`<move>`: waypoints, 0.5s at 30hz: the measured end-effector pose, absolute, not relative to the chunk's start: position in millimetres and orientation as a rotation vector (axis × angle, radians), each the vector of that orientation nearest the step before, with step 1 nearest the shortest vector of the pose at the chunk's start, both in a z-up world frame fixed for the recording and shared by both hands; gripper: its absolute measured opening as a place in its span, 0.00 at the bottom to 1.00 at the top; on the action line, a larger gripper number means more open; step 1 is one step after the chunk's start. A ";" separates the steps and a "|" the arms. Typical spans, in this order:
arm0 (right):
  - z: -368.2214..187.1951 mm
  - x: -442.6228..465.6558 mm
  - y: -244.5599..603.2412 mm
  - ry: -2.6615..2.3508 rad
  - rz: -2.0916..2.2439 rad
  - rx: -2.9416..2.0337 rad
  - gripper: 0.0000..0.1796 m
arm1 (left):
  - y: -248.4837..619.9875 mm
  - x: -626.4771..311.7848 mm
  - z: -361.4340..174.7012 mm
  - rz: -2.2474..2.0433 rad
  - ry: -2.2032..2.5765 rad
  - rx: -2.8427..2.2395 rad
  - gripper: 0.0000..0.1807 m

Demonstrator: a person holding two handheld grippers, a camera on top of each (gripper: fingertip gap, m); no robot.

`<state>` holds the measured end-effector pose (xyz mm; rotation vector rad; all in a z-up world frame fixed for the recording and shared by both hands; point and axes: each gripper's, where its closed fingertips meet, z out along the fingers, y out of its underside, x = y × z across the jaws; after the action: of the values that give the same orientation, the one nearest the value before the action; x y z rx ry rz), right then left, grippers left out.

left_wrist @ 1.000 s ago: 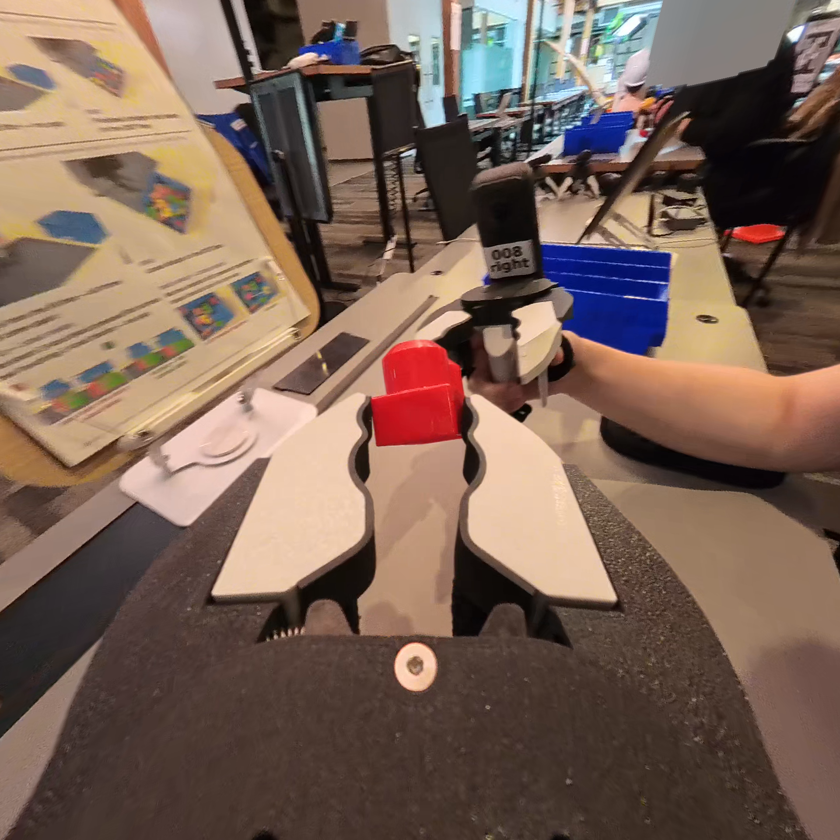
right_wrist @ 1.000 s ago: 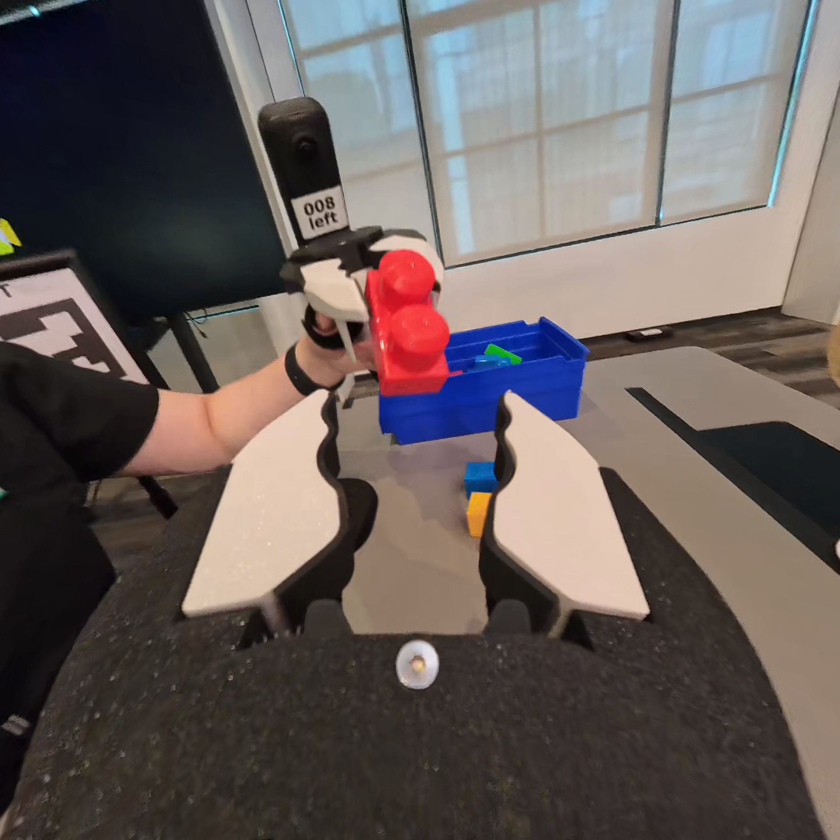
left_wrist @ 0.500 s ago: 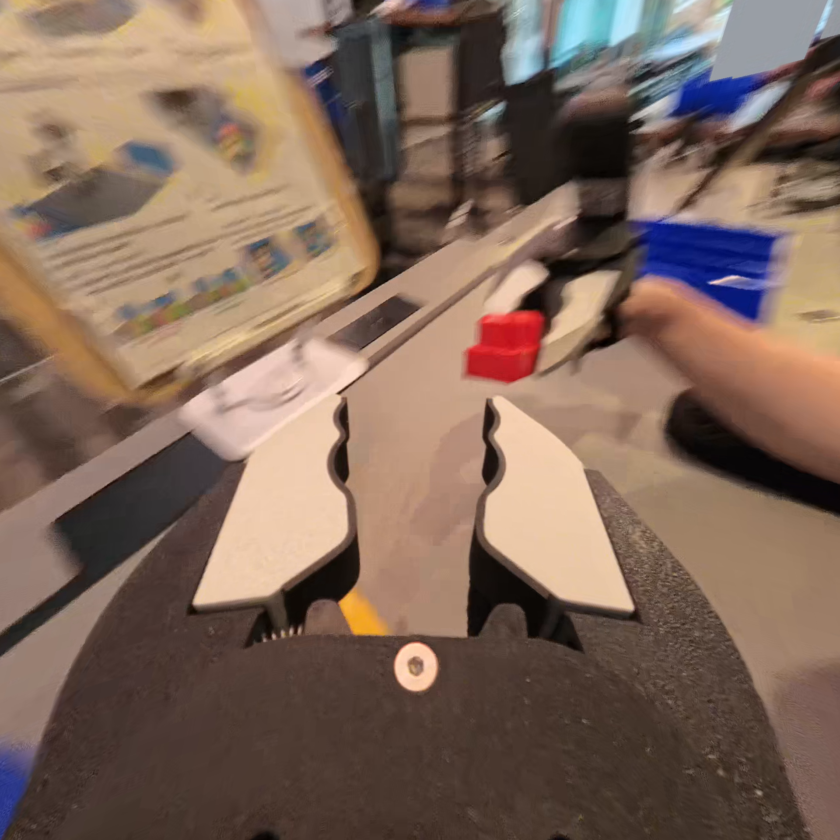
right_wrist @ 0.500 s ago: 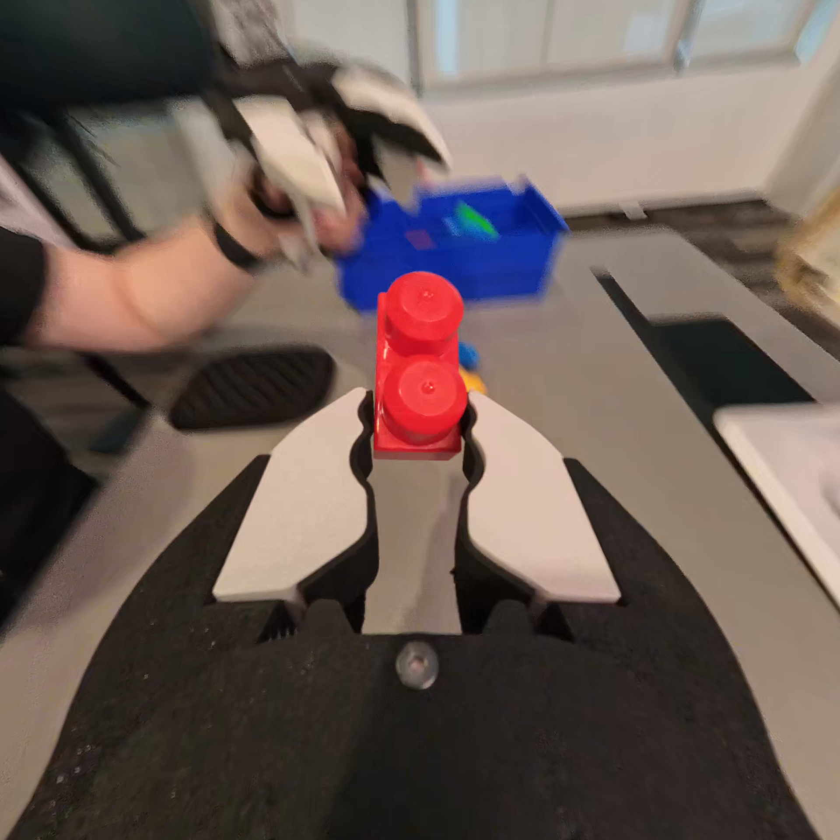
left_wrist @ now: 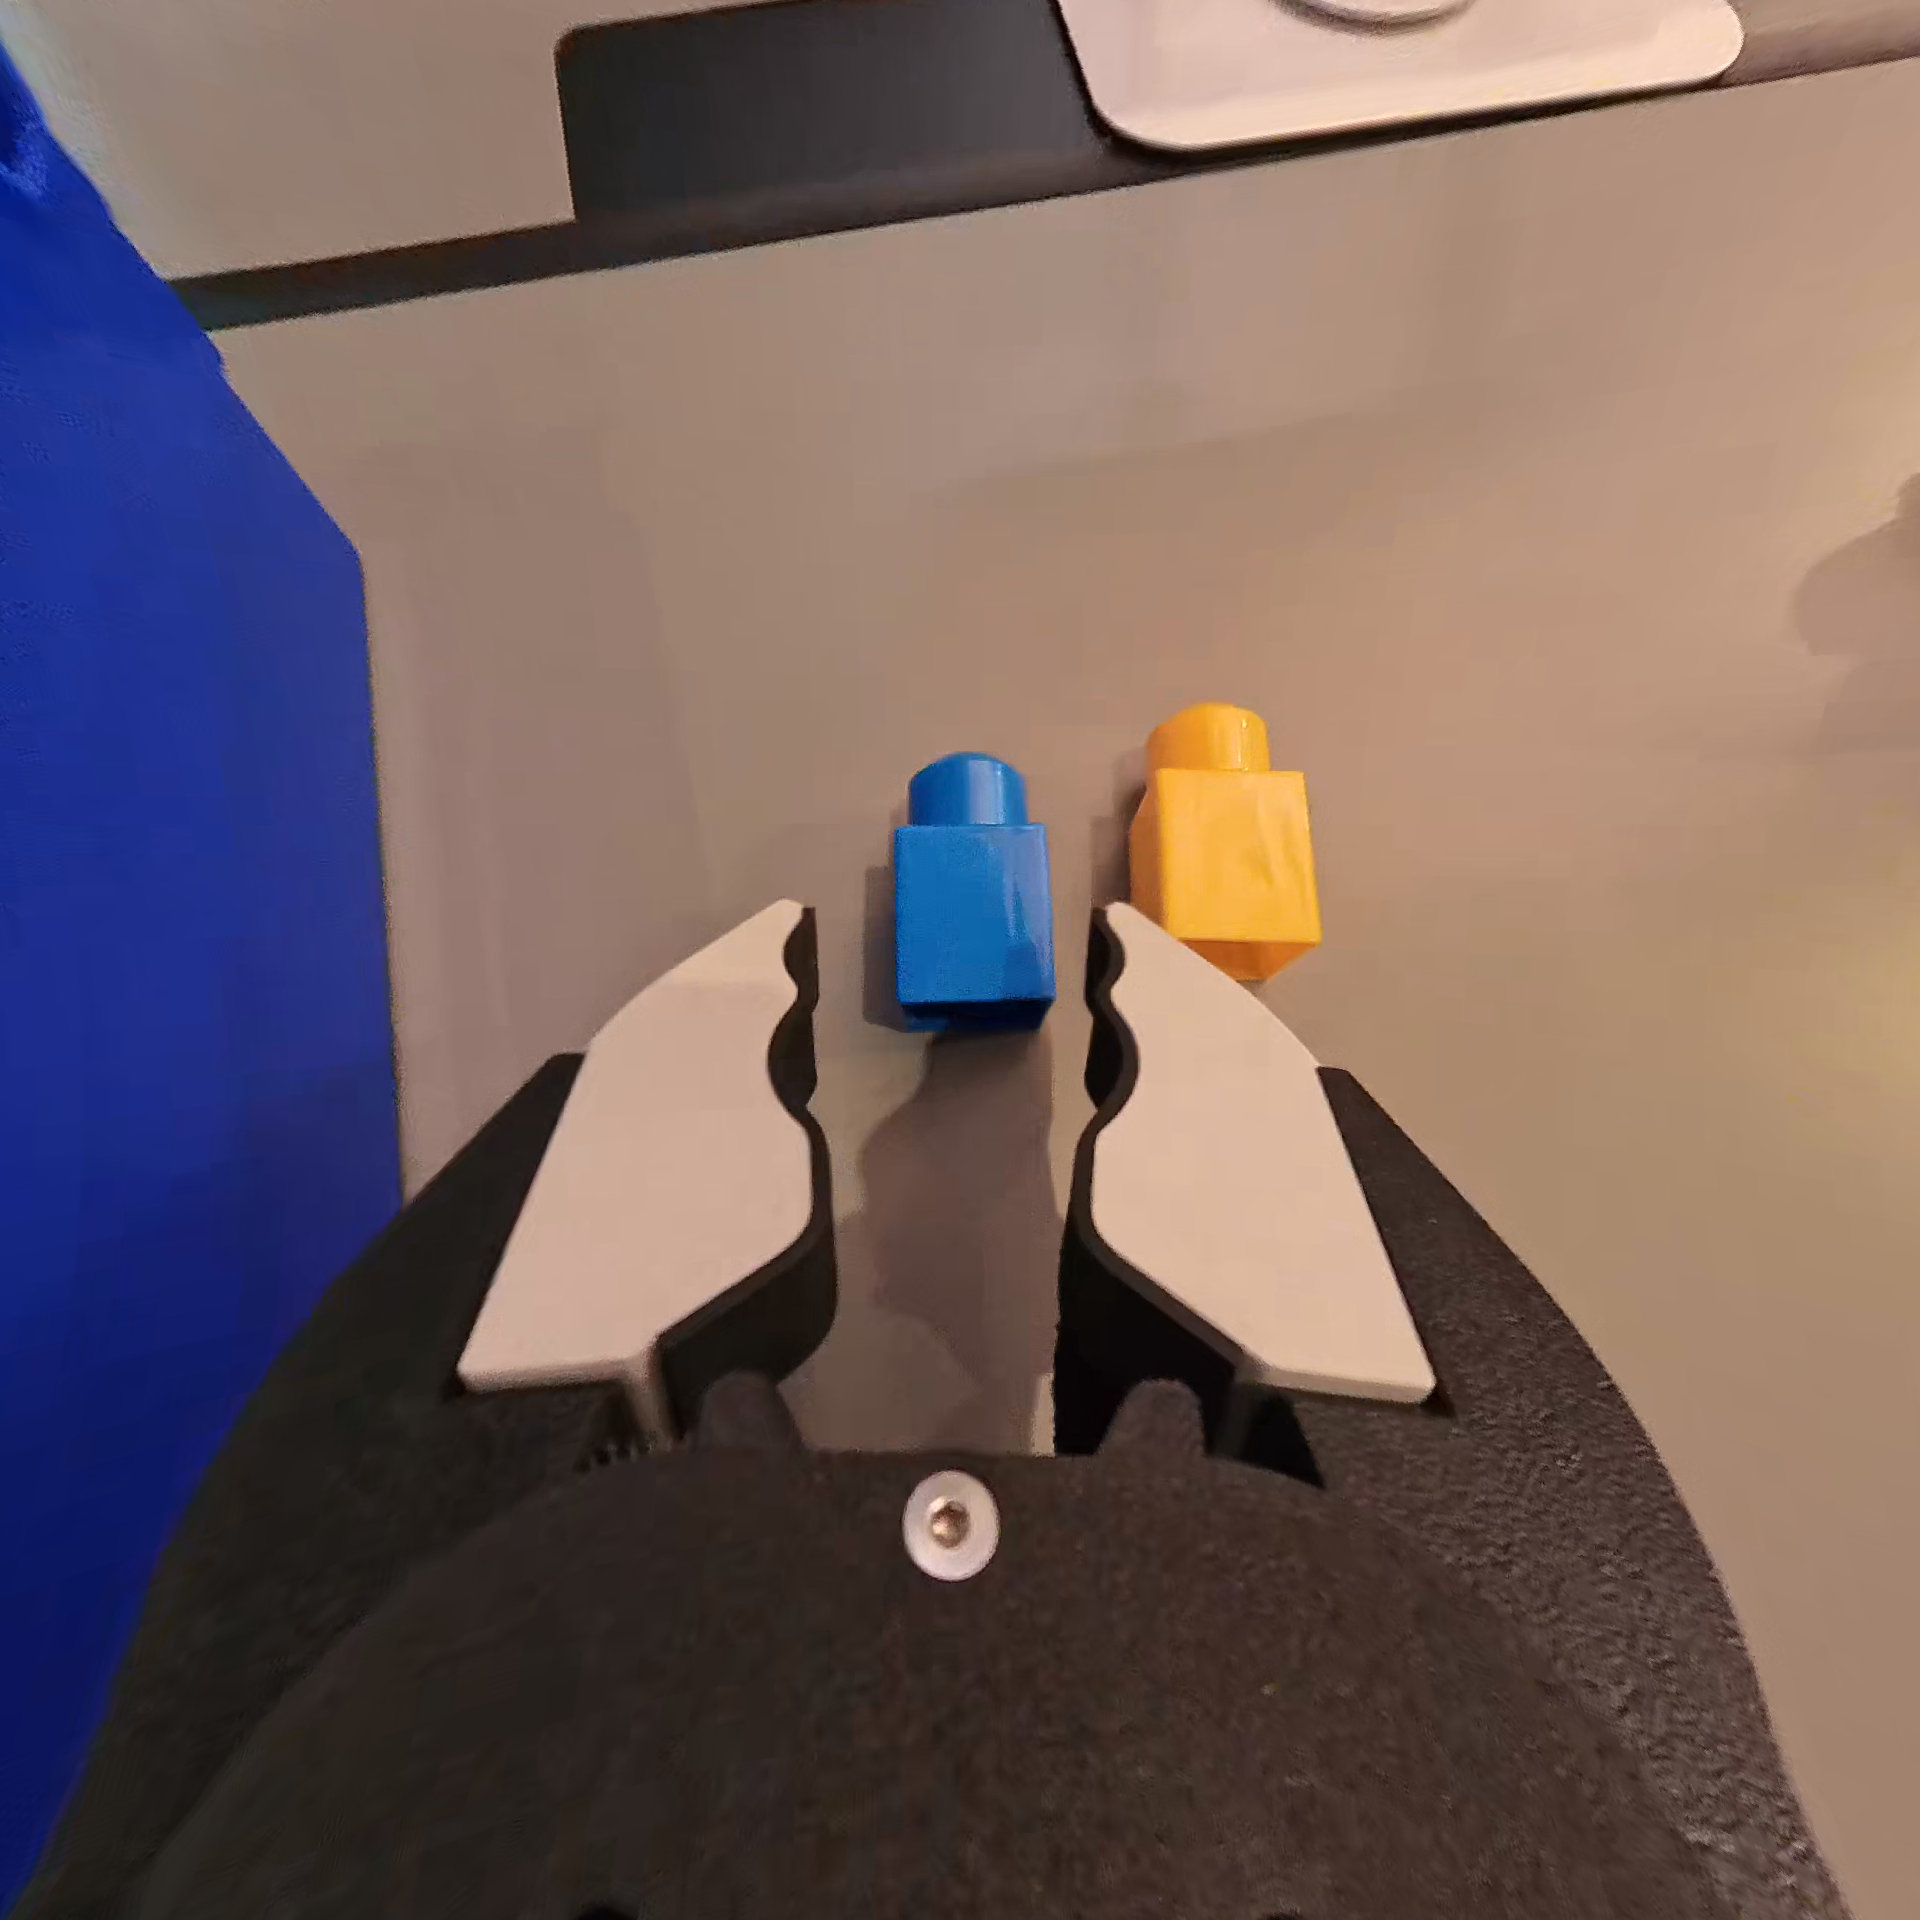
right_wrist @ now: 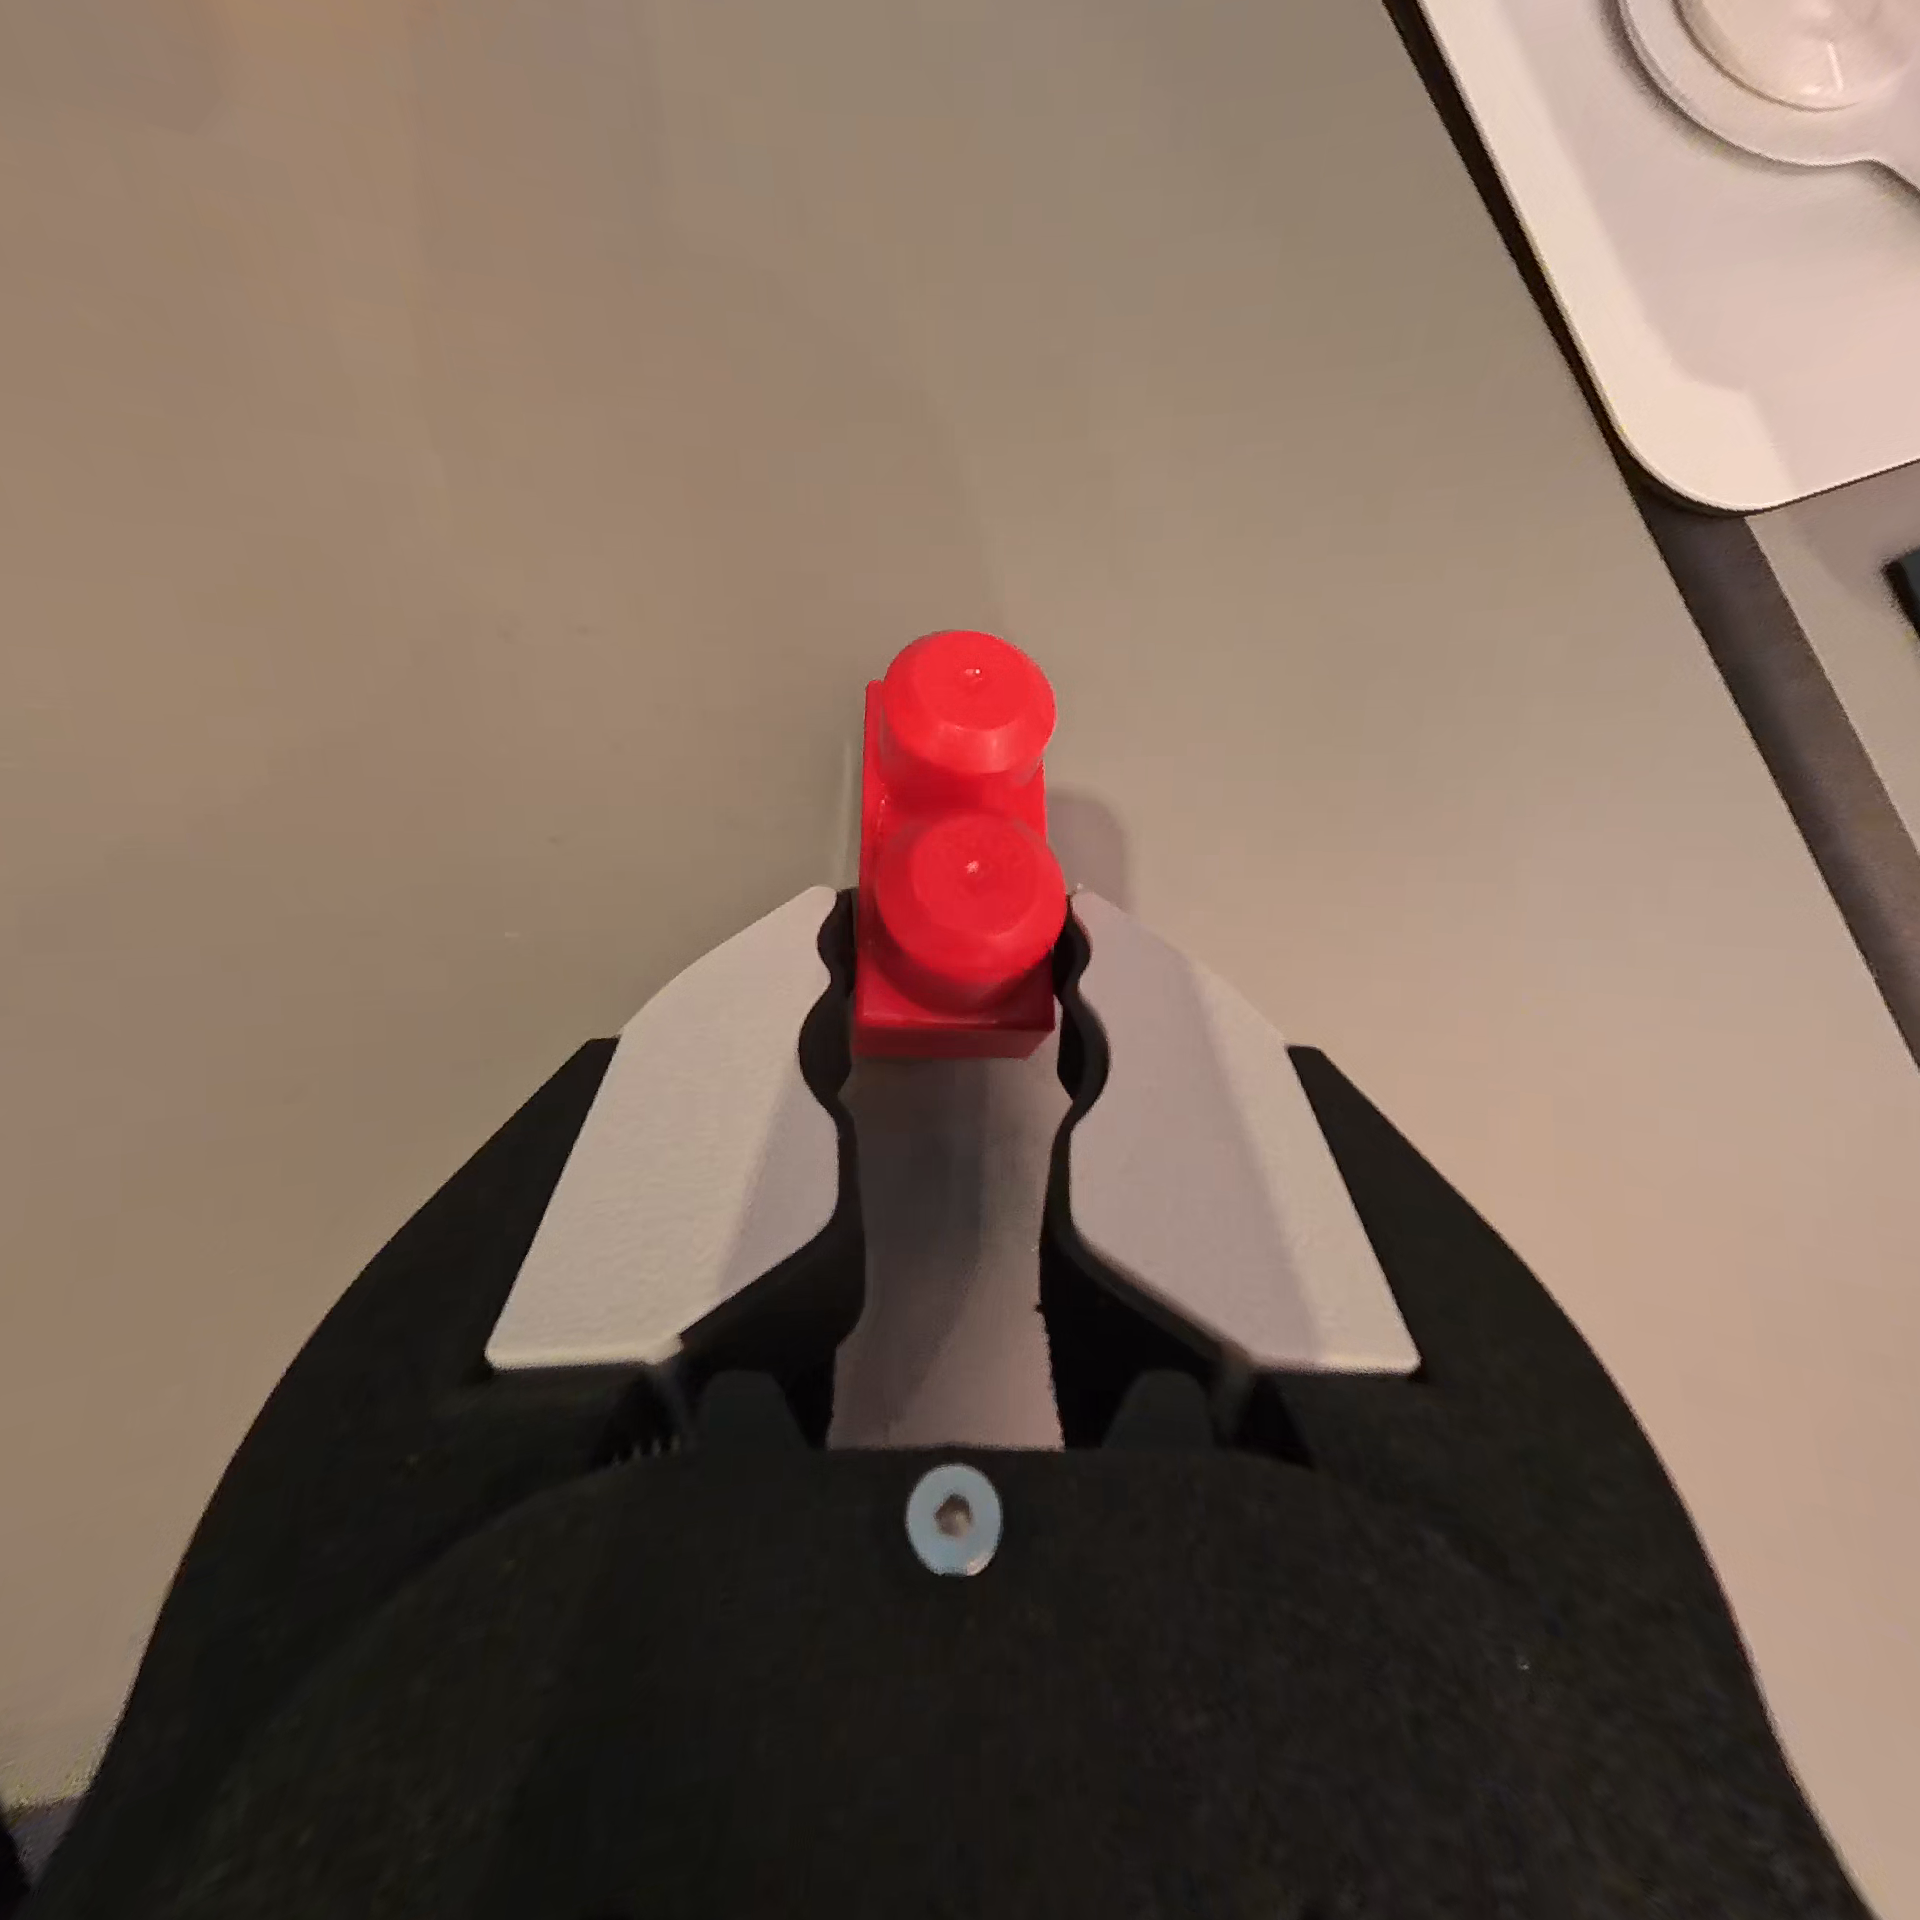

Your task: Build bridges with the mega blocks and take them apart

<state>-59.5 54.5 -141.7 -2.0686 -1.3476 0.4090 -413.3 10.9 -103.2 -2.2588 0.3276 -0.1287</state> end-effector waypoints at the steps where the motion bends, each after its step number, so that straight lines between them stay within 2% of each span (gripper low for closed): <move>1: -142.1 -59.5 54.1 -1.352 0.409 -2.066 0.20 | 12.0 -411.2 -107.5 -0.134 0.326 -2.269 0.27; 5: -134.1 -63.7 51.8 -1.327 0.472 -2.042 0.23 | 14.8 -412.0 -127.5 -0.112 0.330 -2.334 0.23; 6: -128.0 -65.1 53.8 -1.303 0.476 -2.019 0.26 | 15.2 -411.6 -130.8 -0.120 0.329 -2.341 0.20; 9: -99.3 -65.0 64.2 -1.220 0.426 -1.916 0.32 | 17.6 -410.2 -133.1 -0.149 0.319 -2.332 0.20; 15: -48.8 -63.4 67.8 -1.140 0.356 -1.744 0.31 | 20.1 -407.5 -132.5 -0.195 0.307 -2.336 0.20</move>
<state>-63.4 67.8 -48.8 -1.7445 -1.1404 0.3560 -407.5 20.1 -132.5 -2.3360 0.3069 -0.1951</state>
